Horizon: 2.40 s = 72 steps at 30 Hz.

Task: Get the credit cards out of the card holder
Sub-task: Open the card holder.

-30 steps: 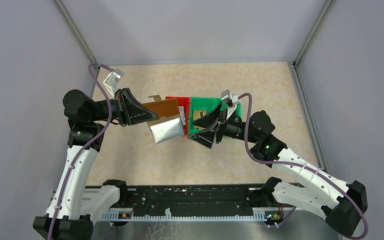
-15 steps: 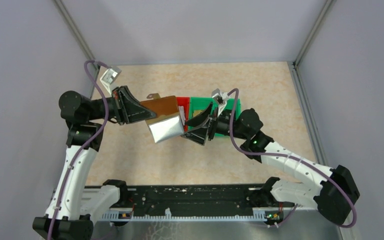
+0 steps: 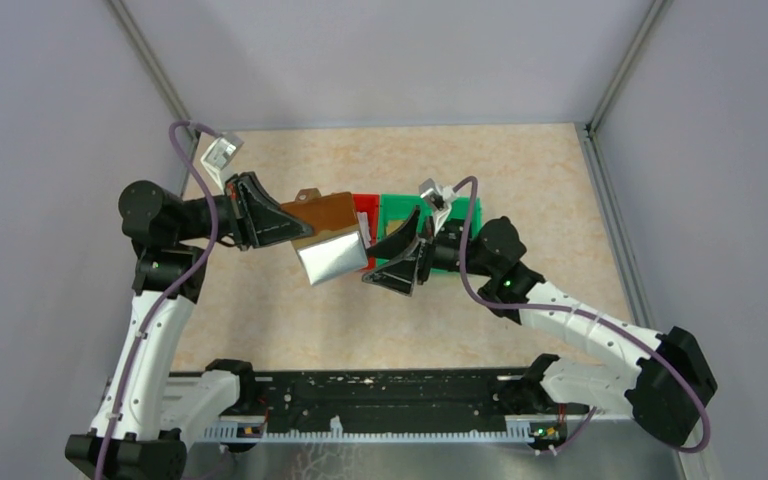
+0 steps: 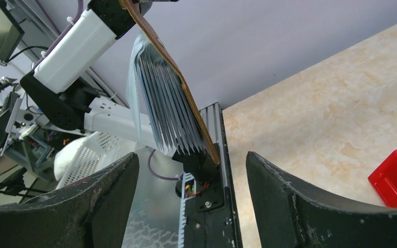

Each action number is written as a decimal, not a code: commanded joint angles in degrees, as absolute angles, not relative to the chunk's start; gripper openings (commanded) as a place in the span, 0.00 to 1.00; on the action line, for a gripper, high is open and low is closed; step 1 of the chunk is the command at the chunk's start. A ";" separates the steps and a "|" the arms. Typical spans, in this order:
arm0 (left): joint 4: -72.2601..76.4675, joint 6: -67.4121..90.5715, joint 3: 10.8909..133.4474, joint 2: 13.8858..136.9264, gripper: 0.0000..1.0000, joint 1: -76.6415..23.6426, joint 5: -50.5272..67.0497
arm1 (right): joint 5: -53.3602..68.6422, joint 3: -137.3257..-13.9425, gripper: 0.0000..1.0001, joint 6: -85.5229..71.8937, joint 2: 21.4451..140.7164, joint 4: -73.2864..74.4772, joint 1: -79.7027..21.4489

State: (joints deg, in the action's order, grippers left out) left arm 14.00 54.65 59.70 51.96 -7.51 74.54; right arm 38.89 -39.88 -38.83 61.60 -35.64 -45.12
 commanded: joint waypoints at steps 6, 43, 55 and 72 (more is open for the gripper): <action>12.75 51.95 61.39 50.83 0.00 -7.73 73.31 | 38.76 -45.24 0.75 -40.02 63.94 -40.02 -45.33; 11.94 52.17 62.97 50.96 0.00 -7.71 73.28 | 41.43 -42.94 0.73 -33.38 63.66 -39.82 -45.87; 12.80 53.68 63.39 50.78 0.00 -7.65 73.21 | 35.11 -45.02 0.67 -32.10 64.66 -40.50 -45.90; 13.69 54.77 62.84 50.60 0.00 -7.73 73.39 | 27.70 -49.77 0.62 -32.56 68.75 -46.90 -50.36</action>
State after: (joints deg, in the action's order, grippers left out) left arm 11.60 53.65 61.28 51.46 -7.51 73.89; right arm 30.68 -44.05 -33.19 67.94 -40.75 -48.51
